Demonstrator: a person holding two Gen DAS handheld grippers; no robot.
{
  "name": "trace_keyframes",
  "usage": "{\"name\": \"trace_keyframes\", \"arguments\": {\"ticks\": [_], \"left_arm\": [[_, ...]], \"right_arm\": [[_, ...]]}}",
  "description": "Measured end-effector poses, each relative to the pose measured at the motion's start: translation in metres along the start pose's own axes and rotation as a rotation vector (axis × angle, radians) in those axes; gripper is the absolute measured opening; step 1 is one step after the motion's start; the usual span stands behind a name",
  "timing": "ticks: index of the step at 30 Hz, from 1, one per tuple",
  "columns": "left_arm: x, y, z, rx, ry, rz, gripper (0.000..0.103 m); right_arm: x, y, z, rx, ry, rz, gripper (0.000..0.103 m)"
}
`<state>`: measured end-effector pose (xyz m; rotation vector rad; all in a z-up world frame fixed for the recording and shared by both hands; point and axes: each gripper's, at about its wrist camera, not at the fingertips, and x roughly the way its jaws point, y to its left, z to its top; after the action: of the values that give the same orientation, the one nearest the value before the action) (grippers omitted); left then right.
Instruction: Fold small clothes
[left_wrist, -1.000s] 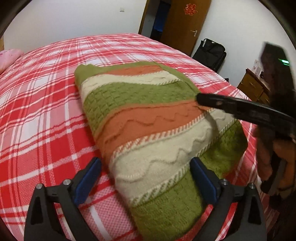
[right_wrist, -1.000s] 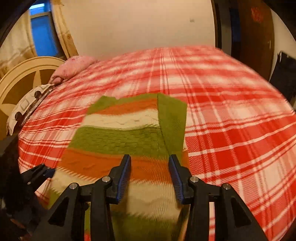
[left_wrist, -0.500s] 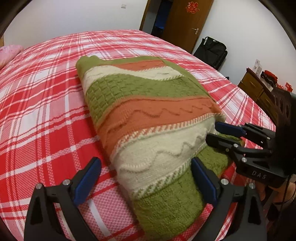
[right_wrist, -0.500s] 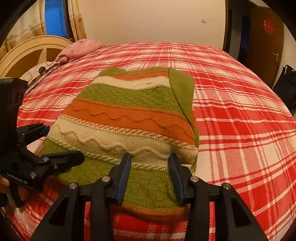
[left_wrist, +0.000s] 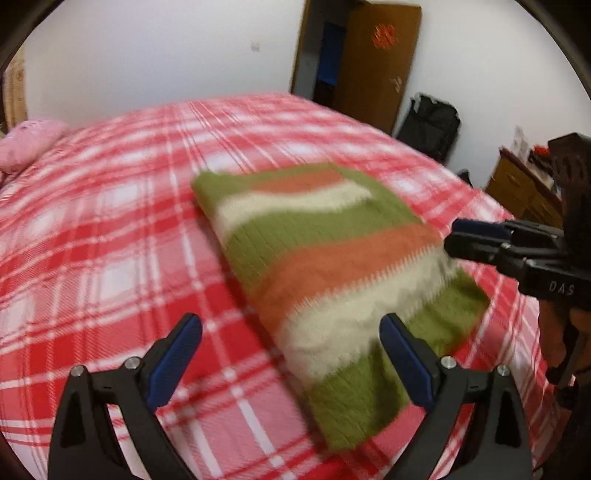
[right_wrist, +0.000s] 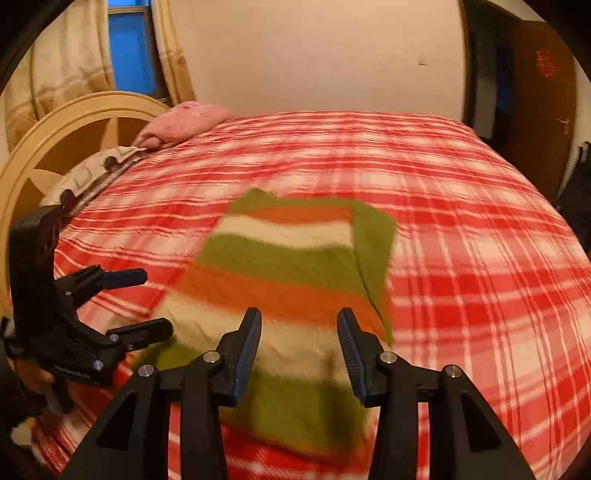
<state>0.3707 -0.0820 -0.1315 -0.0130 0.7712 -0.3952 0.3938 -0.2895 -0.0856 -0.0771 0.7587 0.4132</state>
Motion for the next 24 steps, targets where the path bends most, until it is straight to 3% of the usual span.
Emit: {"name": "trace_keyframes", "arguments": {"ticks": [2,5,10,12,13,18,21,24], "left_arm": [[0.008,0.001,0.004,-0.008,0.018,0.012,0.099],[0.031,0.006,0.001,-0.028,0.076,0.008,0.100],[0.031,0.025,-0.005,-0.159,0.099,-0.089,0.100],[0.026,0.024,-0.006,-0.156,0.081,-0.084,0.100],[0.026,0.024,-0.006,-0.157,0.079,-0.085,0.100],[0.038,0.026,-0.005,-0.212,0.115,-0.136,0.100],[0.044,0.028,-0.005,-0.251,0.133,-0.164,0.100],[0.050,0.029,-0.006,-0.284,0.152,-0.193,0.101]], "right_arm": [[0.018,0.003,0.013,-0.017,0.027,0.008,0.044],[0.068,-0.012,0.015,0.029,0.192,-0.047,0.044],[0.051,-0.031,0.013,0.070,0.118,0.056,0.046],[0.039,-0.046,0.015,0.093,0.062,0.033,0.067],[0.037,-0.058,0.017,0.129,0.046,0.032,0.070],[0.059,-0.116,0.020,0.365,0.051,0.123,0.070],[0.083,-0.127,0.021,0.418,0.098,0.204,0.070],[0.104,-0.136,0.020,0.450,0.125,0.226,0.070]]}}
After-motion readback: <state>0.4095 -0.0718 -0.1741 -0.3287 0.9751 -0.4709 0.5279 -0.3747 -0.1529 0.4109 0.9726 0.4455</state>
